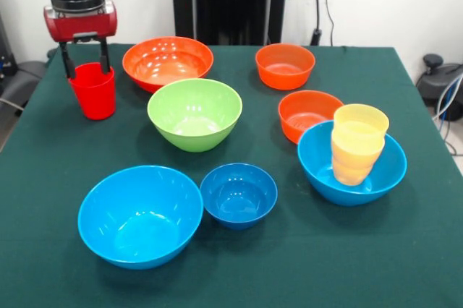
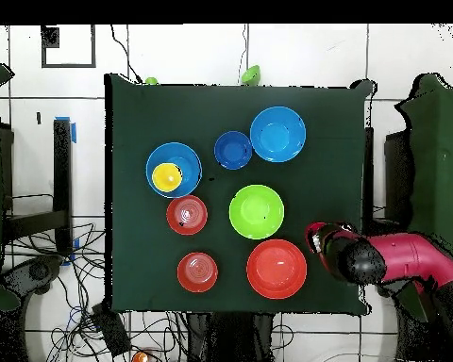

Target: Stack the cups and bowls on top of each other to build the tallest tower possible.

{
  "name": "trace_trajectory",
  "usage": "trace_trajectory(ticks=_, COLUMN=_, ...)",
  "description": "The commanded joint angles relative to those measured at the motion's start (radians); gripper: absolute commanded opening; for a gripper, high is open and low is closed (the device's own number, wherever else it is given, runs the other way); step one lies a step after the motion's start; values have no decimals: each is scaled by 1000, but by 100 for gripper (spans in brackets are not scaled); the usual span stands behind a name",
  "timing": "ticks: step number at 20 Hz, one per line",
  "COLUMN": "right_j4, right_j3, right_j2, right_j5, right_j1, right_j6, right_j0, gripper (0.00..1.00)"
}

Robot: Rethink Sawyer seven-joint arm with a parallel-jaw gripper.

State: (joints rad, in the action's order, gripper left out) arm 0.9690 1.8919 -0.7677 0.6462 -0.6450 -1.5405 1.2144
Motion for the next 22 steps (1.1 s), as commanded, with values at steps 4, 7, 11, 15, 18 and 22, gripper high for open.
trace_trajectory(ticks=4, right_j4=148, right_j3=-57, right_j2=67, right_j5=-9, right_j1=138, right_j6=237, right_j0=-37, gripper=100)
trace_trajectory(ticks=7, right_j4=170, right_j3=-85, right_j2=64, right_j5=-19, right_j1=169, right_j6=272, right_j0=-30, gripper=100)
trace_trajectory(ticks=11, right_j4=198, right_j3=-90, right_j2=63, right_j5=-24, right_j1=161, right_j6=288, right_j0=-46, gripper=100)
trace_trajectory(ticks=15, right_j4=204, right_j3=-86, right_j2=66, right_j5=-29, right_j1=153, right_j6=272, right_j0=-53, gripper=100)
trace_trajectory(ticks=18, right_j4=210, right_j3=-79, right_j2=60, right_j5=-24, right_j1=147, right_j6=261, right_j0=-52, gripper=0)
trace_trajectory(ticks=22, right_j4=204, right_j3=-78, right_j2=55, right_j5=-17, right_j1=146, right_j6=259, right_j0=-50, gripper=0)
